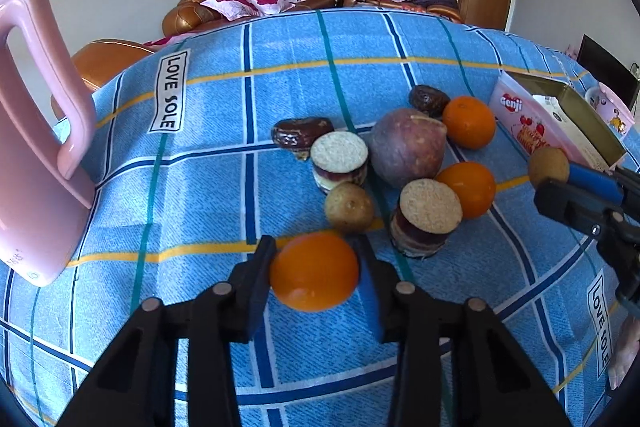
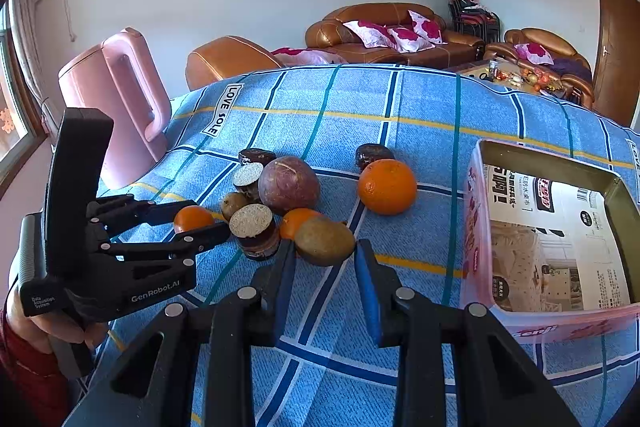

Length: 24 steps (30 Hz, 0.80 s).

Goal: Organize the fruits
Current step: 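Grasp a small brown potato with the right tool while the left tool grasps an orange, then carry the potato into the pink tin and release it while the left tool drops the orange there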

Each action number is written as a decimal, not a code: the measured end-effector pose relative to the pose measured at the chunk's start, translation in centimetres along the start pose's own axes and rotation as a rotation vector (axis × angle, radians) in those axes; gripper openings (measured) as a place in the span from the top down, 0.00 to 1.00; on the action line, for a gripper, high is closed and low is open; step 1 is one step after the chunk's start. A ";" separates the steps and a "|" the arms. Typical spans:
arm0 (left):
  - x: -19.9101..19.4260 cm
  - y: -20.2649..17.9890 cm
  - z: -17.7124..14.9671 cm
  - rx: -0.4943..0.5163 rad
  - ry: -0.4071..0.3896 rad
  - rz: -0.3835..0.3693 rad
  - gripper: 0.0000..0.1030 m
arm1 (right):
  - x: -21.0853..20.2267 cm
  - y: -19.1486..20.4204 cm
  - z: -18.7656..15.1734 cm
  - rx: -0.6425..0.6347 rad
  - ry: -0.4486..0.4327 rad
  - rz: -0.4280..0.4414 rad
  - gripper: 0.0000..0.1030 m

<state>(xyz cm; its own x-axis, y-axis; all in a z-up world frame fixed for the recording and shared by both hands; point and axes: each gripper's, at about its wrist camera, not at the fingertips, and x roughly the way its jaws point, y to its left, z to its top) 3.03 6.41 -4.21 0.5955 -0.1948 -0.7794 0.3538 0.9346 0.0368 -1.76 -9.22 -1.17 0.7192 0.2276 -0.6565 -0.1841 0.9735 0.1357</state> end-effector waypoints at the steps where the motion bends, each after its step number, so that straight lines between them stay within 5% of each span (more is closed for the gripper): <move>1: 0.0 0.0 0.0 0.000 -0.001 0.004 0.60 | -0.1 0.0 0.0 0.001 -0.008 0.001 0.68; 13: -3.7 1.0 0.9 -0.173 -0.269 0.037 0.60 | -3.0 -2.9 1.4 0.083 -0.165 0.021 0.69; 24: -5.3 -5.4 2.3 -0.136 -0.381 -0.013 0.60 | -4.9 -8.3 1.2 0.128 -0.216 -0.078 0.69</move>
<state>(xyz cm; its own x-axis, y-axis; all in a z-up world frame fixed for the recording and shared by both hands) -0.41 1.72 1.15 0.8252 -0.2792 -0.4909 0.2794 0.9573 -0.0749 -2.93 -18.43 1.82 0.8568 0.1384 -0.4967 -0.0463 0.9801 0.1932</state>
